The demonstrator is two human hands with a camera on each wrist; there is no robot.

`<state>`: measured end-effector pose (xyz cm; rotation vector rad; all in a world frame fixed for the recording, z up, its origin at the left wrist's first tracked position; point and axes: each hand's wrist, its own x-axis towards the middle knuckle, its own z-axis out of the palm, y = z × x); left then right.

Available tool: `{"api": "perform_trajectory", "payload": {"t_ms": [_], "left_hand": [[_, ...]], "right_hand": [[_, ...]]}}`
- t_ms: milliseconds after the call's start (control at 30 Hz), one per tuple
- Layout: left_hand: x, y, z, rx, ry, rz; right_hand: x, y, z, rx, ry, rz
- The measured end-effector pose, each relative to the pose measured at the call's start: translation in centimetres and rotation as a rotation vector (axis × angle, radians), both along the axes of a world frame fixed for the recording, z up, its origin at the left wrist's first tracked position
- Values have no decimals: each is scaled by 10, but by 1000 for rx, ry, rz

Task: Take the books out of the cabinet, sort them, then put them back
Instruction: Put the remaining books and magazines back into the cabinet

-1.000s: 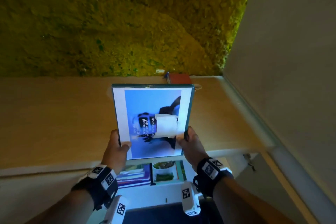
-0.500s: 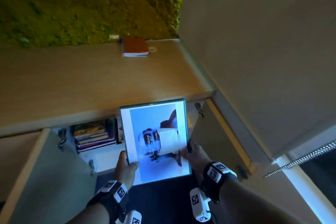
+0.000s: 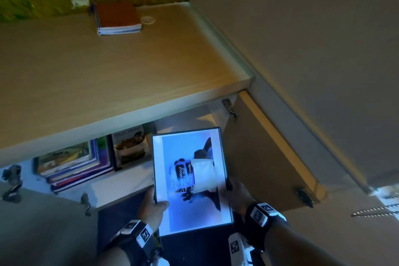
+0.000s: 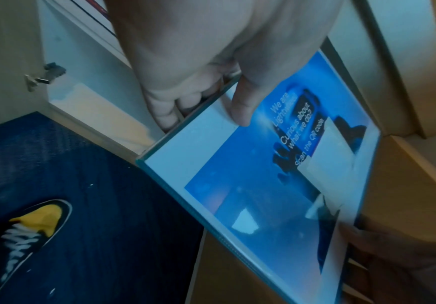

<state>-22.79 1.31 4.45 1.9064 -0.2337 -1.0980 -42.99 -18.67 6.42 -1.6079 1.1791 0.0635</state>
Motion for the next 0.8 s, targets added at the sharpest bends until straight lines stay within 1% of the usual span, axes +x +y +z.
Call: {"api": "perform_trajectory", "payload": {"t_ms": [67, 133, 167, 233, 300, 367, 400, 433, 467, 500, 533, 567, 600, 633, 667, 700, 733, 767, 800], "left_hand": [[21, -21, -10, 4, -15, -40], [41, -44, -17, 5, -51, -77], [50, -56, -16, -35, -55, -89], [74, -82, -28, -108, -88, -112], [101, -109, -42, -157, -200, -131], [130, -139, -59, -162, -284, -169], [142, -151, -64, -168, -308, -201], [154, -164, -69, -179, -359, -250], [166, -173, -78, -156, -430, -298], [175, -182, -82, -132, -489, -350], [185, -190, -90, -106, -516, -392], [191, -196, -95, -94, -525, -434], [197, -201, -99, -77, -534, -470], [202, -207, -104, -69, -549, -491], [206, -210, -109, -53, -566, -498], [208, -211, -112, -29, -580, -508], [209, -213, -117, 1, -580, -518], [208, -213, -121, 36, -590, -540], [206, -213, -126, 83, -608, -569]], "right_hand": [[18, -12, -14, 7, -28, -40], [42, -28, -30, -5, -99, -73], [55, -40, -44, -14, -124, -88], [90, -66, -60, -95, -124, -109], [126, -94, -69, -230, -156, -110], [164, -127, -76, -271, -160, -92], [181, -143, -83, -300, -123, -76], [197, -156, -87, -377, -90, -39], [211, -170, -95, -525, -103, -13], [225, -184, -107, -633, -143, 59], [237, -203, -121, -648, -71, 222], [245, -224, -144, -808, -94, 378], [254, -248, -167, -932, -140, 453], [264, -258, -177, -961, -170, 489], [270, -255, -176, -940, -136, 493], [273, -241, -168, -845, -127, 448], [277, -237, -163, -684, -145, 376], [279, -233, -157, -632, -182, 213], [278, -233, -161, -660, -98, 115]]}}
